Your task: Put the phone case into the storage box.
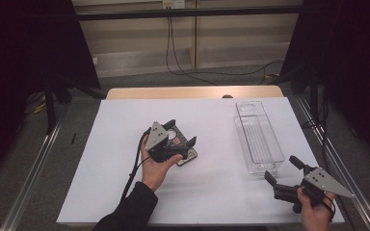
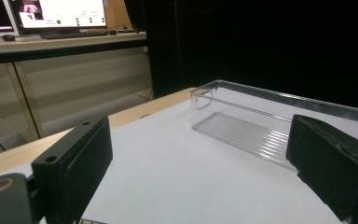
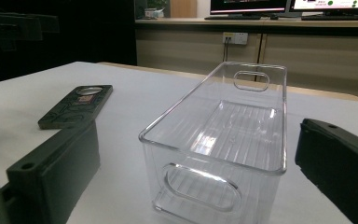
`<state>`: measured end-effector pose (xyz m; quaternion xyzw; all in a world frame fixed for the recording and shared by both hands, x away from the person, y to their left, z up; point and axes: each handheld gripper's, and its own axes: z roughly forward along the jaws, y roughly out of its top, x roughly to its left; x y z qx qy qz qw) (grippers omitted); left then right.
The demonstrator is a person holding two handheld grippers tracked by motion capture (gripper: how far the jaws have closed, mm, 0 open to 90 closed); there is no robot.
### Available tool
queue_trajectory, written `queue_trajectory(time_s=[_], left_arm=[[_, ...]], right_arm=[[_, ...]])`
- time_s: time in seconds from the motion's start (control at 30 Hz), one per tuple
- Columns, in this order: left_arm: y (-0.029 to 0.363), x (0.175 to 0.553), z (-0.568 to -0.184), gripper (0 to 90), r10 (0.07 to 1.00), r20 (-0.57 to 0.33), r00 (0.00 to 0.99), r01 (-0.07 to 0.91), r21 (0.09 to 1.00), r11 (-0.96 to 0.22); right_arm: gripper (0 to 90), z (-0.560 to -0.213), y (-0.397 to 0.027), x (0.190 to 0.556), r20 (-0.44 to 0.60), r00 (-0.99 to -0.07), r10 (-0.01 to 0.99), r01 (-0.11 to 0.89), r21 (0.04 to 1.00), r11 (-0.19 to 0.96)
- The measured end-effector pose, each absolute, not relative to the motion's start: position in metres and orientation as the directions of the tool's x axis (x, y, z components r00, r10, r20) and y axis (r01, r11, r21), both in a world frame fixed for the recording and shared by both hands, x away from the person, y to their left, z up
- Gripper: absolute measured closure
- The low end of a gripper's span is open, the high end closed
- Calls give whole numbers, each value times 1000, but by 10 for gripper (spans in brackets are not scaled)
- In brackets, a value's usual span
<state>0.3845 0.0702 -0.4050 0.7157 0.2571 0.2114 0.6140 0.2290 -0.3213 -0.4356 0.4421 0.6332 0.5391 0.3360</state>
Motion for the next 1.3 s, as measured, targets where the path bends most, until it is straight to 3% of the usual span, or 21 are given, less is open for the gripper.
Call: queue_trajectory(time_s=[0.1, 0.17, 0.33, 0.53, 0.8, 1.17, 1.3], left_arm=[[64, 389, -407, 83, 648, 21, 762, 92, 986, -140], [61, 392, -410, 130, 642, -15, 767, 120, 986, -120], [58, 391, -411, 155, 638, -22, 770, 142, 980, -139], [62, 393, -410, 254, 627, -26, 778, 153, 977, -149], [64, 396, -414, 457, 606, -50, 794, 215, 955, -204], [67, 397, -413, 861, 574, -95, 813, 290, 922, -258], [67, 399, -410, 892, 552, -125, 824, 322, 905, -277]], right_arm=[[0, -436, -321, 229, 51, -382, 923, 198, 980, 28], [0, -435, -321, 229, 50, -383, 923, 197, 980, 28], [0, -435, -322, 229, 49, -383, 922, 196, 980, 29], [0, -435, -320, 228, 56, -385, 921, 196, 980, 22], [0, -435, -321, 229, 56, -387, 920, 198, 980, 23], [0, -435, -320, 228, 60, -389, 919, 199, 980, 20], [0, -435, -321, 229, 56, -393, 918, 199, 980, 25]])
